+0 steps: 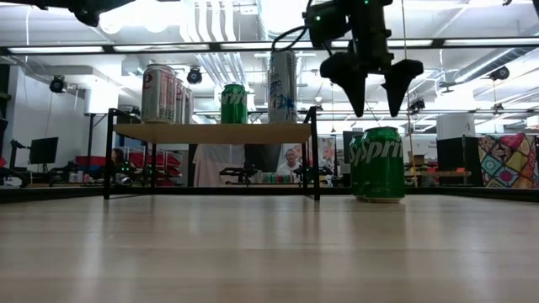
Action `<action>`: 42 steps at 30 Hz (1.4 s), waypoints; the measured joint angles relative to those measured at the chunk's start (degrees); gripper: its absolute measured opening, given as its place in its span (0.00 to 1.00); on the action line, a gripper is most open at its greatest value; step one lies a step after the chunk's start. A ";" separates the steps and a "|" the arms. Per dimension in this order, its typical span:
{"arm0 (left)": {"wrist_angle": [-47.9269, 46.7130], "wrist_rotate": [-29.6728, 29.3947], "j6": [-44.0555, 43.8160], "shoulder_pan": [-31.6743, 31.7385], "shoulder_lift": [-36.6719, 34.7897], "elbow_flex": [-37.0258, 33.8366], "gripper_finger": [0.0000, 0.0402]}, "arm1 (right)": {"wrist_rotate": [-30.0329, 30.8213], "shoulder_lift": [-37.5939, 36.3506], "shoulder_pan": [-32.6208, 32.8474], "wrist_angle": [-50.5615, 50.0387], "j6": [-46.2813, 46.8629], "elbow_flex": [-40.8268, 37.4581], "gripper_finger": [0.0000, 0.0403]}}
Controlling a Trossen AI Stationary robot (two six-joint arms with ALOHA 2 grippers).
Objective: Place canned beverage on shelf
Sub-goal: Put the bottom green soda can aligned with the other soda cans on the shelf
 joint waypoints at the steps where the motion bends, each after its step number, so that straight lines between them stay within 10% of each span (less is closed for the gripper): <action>1: 0.00 0.00 0.00 0.00 0.00 0.00 0.00 | -0.09 0.38 0.02 -0.02 -0.02 0.00 0.90; 34: -0.20 -0.52 0.00 0.00 0.00 0.00 0.00 | 0.04 2.78 0.11 10.34 1.14 -11.10 0.90; 42: -0.22 -0.79 0.22 0.01 0.15 0.00 0.00 | -0.17 2.67 0.22 10.50 3.54 -11.85 0.73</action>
